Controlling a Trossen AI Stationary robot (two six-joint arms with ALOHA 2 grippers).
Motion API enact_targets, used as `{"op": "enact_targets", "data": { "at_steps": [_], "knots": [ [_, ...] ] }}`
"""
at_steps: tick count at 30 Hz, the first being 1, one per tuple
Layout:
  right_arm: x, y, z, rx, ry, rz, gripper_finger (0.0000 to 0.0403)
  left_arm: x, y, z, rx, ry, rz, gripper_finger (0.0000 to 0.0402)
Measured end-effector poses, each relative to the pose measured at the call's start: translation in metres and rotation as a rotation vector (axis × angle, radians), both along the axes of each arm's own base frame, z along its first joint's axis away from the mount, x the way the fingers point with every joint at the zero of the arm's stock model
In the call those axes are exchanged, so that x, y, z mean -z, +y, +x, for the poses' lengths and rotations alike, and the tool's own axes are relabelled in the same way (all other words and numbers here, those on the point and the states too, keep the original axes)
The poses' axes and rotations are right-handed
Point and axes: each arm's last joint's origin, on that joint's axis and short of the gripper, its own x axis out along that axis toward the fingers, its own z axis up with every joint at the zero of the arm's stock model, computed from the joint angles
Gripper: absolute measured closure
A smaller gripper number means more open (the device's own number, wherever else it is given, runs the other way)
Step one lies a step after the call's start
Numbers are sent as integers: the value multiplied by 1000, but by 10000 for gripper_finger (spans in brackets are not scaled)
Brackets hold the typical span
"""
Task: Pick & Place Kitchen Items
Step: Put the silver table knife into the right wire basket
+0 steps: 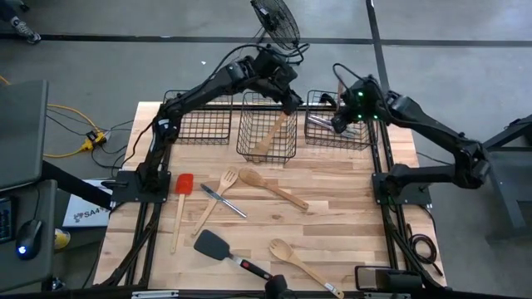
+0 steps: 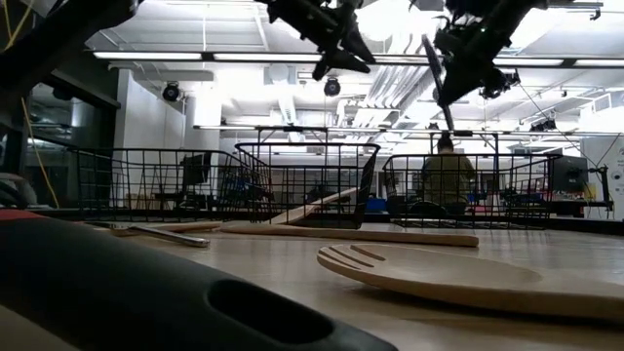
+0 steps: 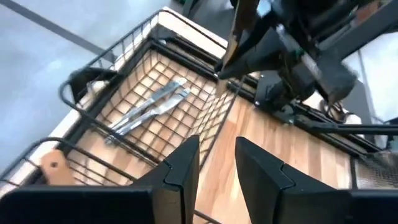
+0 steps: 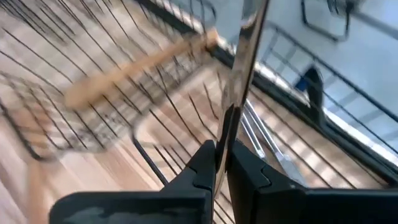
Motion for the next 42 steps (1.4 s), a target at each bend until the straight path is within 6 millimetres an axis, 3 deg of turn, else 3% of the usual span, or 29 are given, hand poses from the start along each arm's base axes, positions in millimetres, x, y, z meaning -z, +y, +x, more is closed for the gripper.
{"op": "enact_targets", "data": {
  "at_steps": [9, 15, 18, 42],
  "knots": [
    [8, -26, 20, 6, 416, 135, 391, 6, 5, -9, 12, 88, 1, 300],
    [36, -47, 25, 23, 638, 248, 391, 13, 2, -14, 48, 170, 7, 300],
    [42, -52, 24, 39, 750, 208, 391, 14, 0, -18, 57, 205, 1, 300],
    [42, -66, 16, -81, 835, 132, 391, 6, -4, -25, 62, 209, 15, 300]
  ]
}}
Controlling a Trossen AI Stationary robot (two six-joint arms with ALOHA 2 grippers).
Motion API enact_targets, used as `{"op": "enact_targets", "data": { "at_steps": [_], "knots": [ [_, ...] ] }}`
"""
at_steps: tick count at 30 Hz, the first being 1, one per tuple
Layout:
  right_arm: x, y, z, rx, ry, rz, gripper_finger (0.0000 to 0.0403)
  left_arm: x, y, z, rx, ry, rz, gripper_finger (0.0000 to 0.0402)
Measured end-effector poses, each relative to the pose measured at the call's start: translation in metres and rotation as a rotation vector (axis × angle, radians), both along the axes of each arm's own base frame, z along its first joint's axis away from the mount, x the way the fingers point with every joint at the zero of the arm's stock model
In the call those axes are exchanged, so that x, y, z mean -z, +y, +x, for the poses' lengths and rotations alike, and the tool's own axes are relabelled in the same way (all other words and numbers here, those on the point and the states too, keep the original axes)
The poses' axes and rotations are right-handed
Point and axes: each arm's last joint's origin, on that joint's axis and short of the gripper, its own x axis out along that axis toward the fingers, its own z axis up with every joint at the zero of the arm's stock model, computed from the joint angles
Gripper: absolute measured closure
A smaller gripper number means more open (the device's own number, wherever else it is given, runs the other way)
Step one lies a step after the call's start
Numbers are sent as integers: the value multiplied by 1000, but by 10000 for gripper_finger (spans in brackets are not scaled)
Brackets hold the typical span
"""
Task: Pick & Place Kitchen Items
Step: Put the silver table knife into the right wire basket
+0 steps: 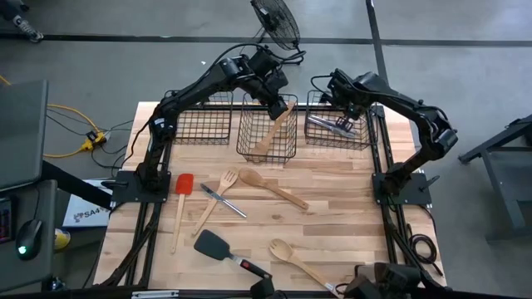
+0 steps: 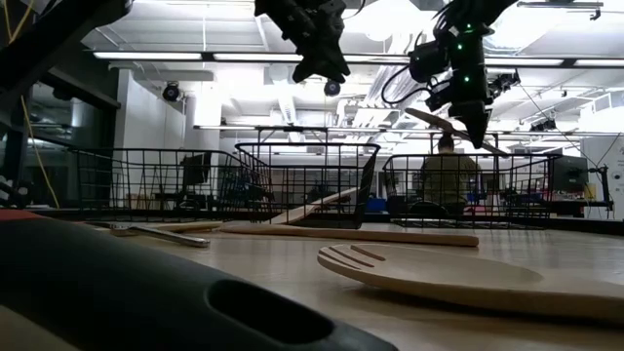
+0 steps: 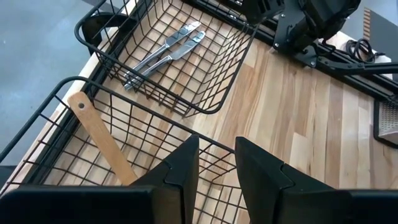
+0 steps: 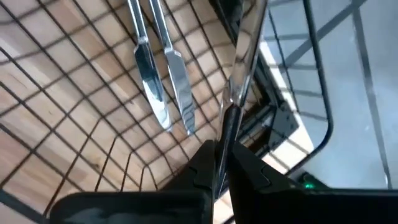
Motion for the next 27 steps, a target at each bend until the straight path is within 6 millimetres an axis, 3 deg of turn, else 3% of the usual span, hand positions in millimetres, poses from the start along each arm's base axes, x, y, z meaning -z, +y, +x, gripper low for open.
{"op": "enact_targets", "data": {
  "at_steps": [27],
  "knots": [
    [0, -7, -1, 8, -25, -31, 390, 0, 0, 0, 0, -6, -3, 300]
  ]
}}
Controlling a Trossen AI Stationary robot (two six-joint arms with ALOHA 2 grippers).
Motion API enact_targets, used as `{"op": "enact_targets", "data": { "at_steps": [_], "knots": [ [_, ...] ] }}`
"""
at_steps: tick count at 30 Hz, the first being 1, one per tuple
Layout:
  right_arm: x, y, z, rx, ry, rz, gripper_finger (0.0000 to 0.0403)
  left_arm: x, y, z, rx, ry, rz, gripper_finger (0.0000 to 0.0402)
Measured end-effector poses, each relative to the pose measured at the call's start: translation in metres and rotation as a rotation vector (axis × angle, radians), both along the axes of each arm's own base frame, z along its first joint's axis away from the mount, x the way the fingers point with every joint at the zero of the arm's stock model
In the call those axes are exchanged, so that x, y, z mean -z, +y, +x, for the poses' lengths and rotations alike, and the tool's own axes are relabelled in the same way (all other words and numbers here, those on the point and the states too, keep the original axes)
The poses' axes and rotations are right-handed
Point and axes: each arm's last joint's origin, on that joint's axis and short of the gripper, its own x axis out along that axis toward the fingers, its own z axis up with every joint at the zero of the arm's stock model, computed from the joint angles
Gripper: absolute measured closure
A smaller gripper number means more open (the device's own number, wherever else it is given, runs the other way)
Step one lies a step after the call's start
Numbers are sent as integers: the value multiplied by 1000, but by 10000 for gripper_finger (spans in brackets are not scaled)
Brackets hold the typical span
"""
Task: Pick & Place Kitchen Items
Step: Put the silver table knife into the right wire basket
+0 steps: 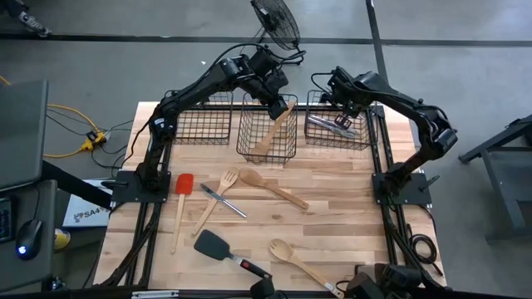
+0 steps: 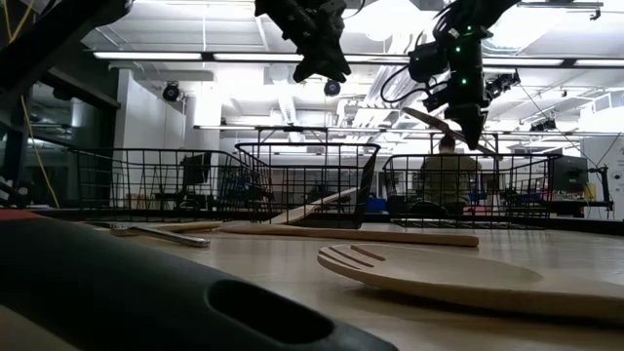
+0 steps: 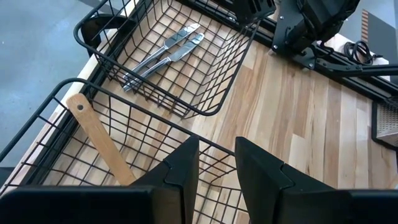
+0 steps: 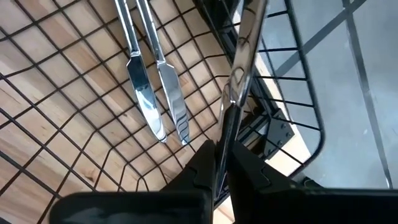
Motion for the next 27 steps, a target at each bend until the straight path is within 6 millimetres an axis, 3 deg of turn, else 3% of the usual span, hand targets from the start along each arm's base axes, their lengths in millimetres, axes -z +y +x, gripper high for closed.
{"op": "enact_targets", "data": {
  "at_steps": [22, 27],
  "knots": [
    [-9, 9, -10, -43, 83, 2, 390, 0, 0, 0, 13, 3, 20, 300],
    [-27, 8, -9, -24, 49, -22, 390, 0, 0, 0, 13, 3, 19, 300]
  ]
}}
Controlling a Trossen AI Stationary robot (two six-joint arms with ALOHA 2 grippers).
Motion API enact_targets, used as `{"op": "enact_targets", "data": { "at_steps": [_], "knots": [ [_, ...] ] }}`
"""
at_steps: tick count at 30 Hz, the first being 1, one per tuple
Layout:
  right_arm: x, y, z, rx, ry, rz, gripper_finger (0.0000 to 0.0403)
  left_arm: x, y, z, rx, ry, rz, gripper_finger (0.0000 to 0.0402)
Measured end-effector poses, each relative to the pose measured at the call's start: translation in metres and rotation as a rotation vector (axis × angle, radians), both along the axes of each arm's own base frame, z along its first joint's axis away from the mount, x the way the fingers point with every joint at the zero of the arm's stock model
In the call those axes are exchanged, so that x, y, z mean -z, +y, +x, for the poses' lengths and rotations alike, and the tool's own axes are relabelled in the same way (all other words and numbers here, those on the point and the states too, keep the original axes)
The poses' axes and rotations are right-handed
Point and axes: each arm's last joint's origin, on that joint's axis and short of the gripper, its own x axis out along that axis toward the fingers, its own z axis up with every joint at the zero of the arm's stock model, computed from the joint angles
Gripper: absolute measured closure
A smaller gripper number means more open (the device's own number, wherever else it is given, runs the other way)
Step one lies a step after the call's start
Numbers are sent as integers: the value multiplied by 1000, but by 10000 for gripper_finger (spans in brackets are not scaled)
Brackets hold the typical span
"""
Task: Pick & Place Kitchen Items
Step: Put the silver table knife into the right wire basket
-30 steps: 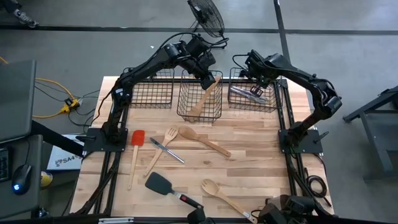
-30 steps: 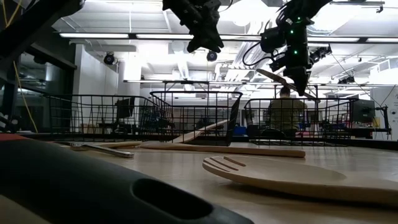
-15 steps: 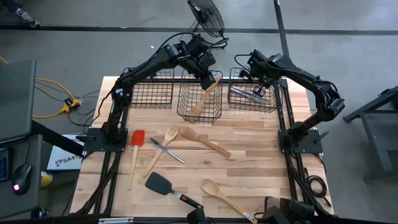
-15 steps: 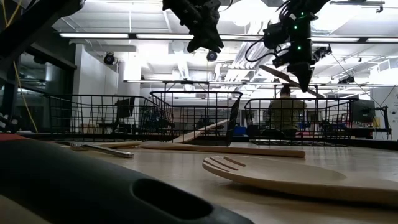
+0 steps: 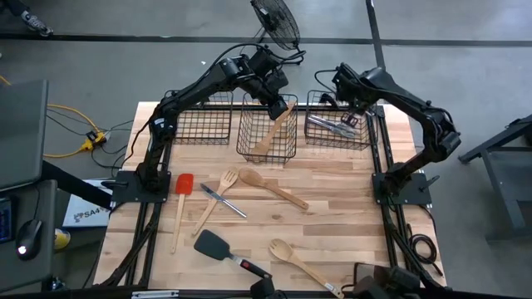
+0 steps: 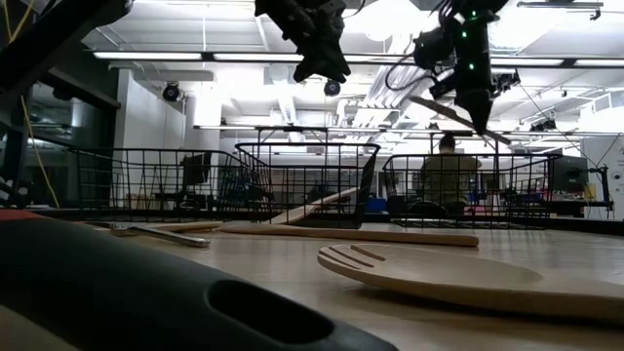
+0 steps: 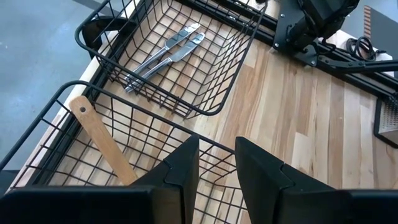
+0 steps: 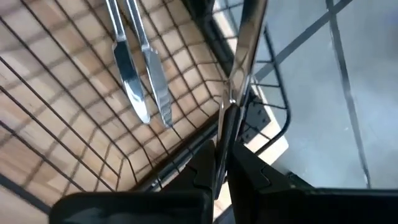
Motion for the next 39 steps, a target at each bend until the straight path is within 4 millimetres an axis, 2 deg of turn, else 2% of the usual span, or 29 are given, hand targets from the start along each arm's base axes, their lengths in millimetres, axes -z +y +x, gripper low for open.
{"op": "enact_targets", "data": {
  "at_steps": [4, 7, 13, 15, 19, 22, 29, 39],
  "knots": [
    [-22, 1, 3, 27, -60, -39, 390, 0, 0, 0, 0, 5, -3, 300],
    [-35, 6, 11, 66, -225, -3, 390, 2, -1, -1, 8, 21, -3, 300],
    [-37, 11, 50, 189, -666, 49, 390, -2, 5, -11, -5, 38, 7, 300],
    [-37, 11, 57, 229, -751, 39, 390, -2, 7, -14, -10, 43, 11, 300],
    [-24, 12, 55, 279, -665, -18, 390, -5, 6, -18, 1, 51, 19, 300],
    [-6, 14, 49, 298, -562, 6, 390, -5, 4, -22, 18, 85, 21, 300],
    [36, 10, 50, 357, -484, 27, 390, -11, 0, -30, 35, 98, 36, 300],
    [66, 11, 64, 350, -315, 51, 390, -20, -10, -46, 46, 154, 41, 300]
  ]
}}
